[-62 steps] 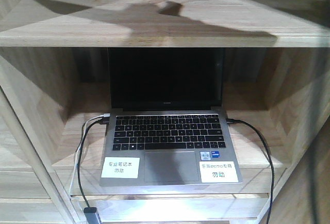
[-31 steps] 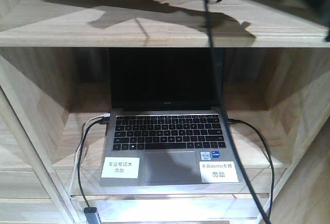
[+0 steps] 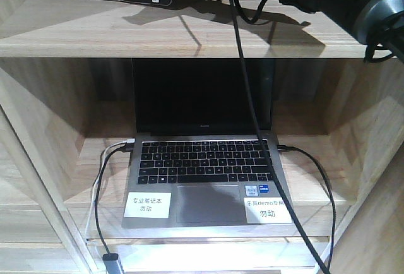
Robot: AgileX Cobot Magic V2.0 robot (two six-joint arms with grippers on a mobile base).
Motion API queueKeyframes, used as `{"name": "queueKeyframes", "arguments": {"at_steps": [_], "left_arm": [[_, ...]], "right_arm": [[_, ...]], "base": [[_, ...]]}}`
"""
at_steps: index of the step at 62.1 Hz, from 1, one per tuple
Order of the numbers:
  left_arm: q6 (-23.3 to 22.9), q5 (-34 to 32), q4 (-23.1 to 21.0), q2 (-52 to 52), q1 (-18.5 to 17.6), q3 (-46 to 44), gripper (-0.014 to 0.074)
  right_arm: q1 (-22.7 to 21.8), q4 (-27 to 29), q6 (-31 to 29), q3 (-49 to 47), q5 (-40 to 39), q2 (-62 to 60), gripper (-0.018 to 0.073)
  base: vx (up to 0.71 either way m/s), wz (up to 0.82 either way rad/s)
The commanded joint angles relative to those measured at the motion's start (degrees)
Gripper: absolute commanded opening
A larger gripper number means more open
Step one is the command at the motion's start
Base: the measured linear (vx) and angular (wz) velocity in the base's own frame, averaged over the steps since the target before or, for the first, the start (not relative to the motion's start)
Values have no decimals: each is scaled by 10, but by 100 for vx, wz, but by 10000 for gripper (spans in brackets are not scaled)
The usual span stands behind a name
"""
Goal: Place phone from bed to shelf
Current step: 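Raise the right gripper and lay the phone on the upper shelf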
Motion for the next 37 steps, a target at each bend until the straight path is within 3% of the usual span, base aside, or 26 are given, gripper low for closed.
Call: {"name": "queueKeyframes", "arguments": {"at_steps": [1,7,19,26,37], "left_arm": [[-3,-41,-5,-8,-2,-12,1],[-3,-41,-5,-8,-2,-12,1],[-3,-41,-5,-8,-2,-12,1],[-3,-41,-5,-8,-2,-12,1],[-3,-41,-5,-8,-2,-12,1]], "right_arm": [[-2,12,-3,-19,-27,-29,211],[-2,4,-1,-19,-48,-29,383],[-2,1,-4,-19,-67,-29,585],[-2,1,-4,-19,-68,-29,627],[-2,-17,-3,-19,-65,-31,607]], "base": [[0,0],[0,0],[0,0],[0,0],[0,0]]}}
